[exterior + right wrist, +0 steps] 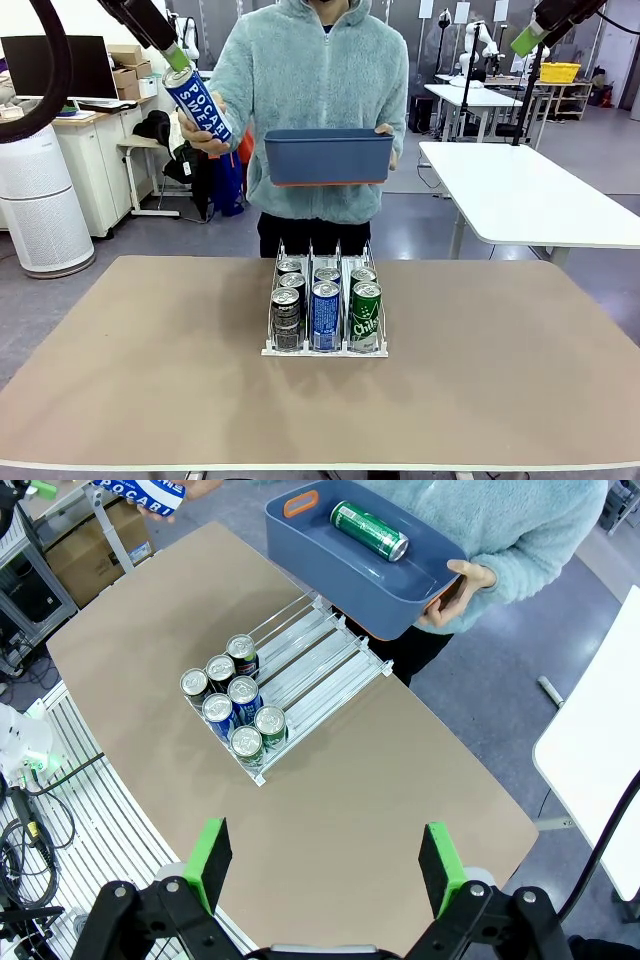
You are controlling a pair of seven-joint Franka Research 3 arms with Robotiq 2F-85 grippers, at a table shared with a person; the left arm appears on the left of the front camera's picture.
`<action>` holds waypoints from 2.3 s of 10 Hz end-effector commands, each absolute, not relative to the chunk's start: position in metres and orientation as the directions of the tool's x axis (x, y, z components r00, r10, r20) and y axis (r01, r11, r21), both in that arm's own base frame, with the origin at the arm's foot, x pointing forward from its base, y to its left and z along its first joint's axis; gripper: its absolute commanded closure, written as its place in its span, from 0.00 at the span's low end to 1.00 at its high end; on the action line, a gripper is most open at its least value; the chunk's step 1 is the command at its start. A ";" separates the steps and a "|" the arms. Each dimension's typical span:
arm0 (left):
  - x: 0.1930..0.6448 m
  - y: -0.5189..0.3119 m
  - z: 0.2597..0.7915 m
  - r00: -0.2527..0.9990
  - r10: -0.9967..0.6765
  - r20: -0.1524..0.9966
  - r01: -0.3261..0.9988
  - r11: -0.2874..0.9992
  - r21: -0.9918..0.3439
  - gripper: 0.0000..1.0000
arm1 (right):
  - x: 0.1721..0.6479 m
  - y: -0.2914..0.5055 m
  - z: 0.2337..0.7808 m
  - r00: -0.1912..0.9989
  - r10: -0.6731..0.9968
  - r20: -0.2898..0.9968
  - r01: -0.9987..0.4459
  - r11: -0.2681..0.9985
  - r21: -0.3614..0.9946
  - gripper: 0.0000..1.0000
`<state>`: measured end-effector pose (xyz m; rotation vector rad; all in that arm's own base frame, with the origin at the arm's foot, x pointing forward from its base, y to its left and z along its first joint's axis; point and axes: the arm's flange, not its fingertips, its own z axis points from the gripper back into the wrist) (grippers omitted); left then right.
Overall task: Fill the beverage cans into the dispenser.
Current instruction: Pick up the Ionic drink handed by the human.
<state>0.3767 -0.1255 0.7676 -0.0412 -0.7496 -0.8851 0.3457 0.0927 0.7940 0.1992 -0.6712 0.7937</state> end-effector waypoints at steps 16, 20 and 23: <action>0.429 -0.120 0.706 0.356 -0.656 0.665 0.729 0.640 0.241 0.00 | 0.345 0.093 0.794 0.514 0.587 0.626 -0.711 0.700 -0.073 0.00; 0.429 -0.127 0.711 0.393 -0.653 0.648 0.705 0.666 0.244 0.00 | 0.345 0.093 0.794 0.514 0.587 0.626 -0.711 0.700 -0.073 0.00; 0.427 -0.128 0.712 0.416 -0.655 0.631 0.705 0.671 0.231 0.59 | 0.345 0.093 0.794 0.514 0.587 0.626 -0.711 0.700 -0.073 0.00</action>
